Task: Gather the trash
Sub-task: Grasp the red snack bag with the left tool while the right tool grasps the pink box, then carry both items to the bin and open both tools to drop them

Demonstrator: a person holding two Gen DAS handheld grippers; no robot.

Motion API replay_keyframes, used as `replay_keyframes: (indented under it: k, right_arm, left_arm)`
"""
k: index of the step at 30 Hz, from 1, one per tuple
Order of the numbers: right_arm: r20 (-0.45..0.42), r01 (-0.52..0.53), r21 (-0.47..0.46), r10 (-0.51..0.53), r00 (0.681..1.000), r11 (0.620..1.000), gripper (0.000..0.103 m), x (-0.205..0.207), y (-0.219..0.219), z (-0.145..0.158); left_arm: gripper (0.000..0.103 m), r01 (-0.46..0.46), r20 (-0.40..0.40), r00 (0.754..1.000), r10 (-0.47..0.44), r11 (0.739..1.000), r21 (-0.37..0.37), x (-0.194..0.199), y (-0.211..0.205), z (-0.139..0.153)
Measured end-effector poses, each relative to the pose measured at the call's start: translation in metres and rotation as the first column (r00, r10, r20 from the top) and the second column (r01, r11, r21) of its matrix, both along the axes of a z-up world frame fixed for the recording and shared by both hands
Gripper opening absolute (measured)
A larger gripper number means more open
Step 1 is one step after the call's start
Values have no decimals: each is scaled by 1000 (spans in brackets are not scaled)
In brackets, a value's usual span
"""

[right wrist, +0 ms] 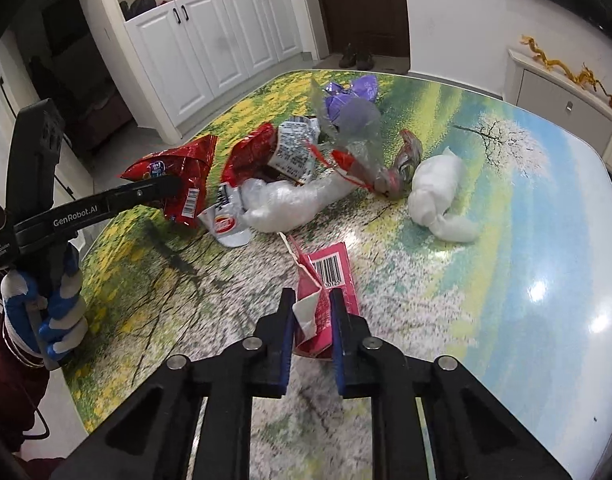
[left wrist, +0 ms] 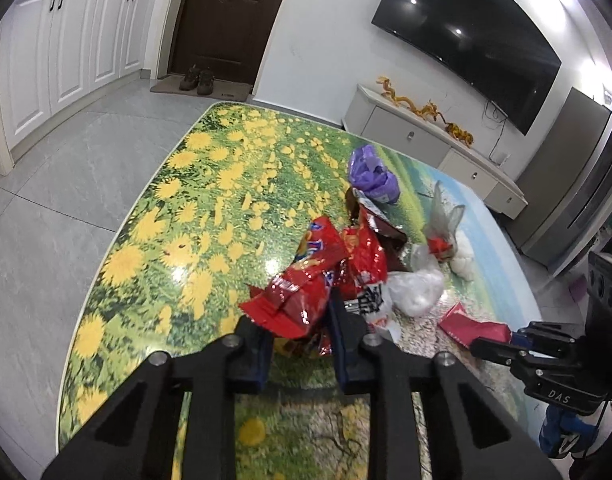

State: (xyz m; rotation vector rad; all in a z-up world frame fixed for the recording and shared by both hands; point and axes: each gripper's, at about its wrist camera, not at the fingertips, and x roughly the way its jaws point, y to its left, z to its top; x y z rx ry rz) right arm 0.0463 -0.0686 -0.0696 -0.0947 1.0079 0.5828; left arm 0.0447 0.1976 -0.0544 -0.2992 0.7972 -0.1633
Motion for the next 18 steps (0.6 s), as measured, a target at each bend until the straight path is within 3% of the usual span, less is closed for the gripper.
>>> replay_keyframes:
  k: [10, 18]
  right_arm:
    - [55, 17, 43, -20, 998, 999, 8, -40, -20, 27]
    - [110, 81, 91, -91, 990, 993, 7, -66, -62, 51]
  left_arm:
    - [17, -15, 66, 998, 15, 1000, 0, -49, -2, 29]
    - [16, 35, 108, 993, -37, 999, 22, -69, -38, 52]
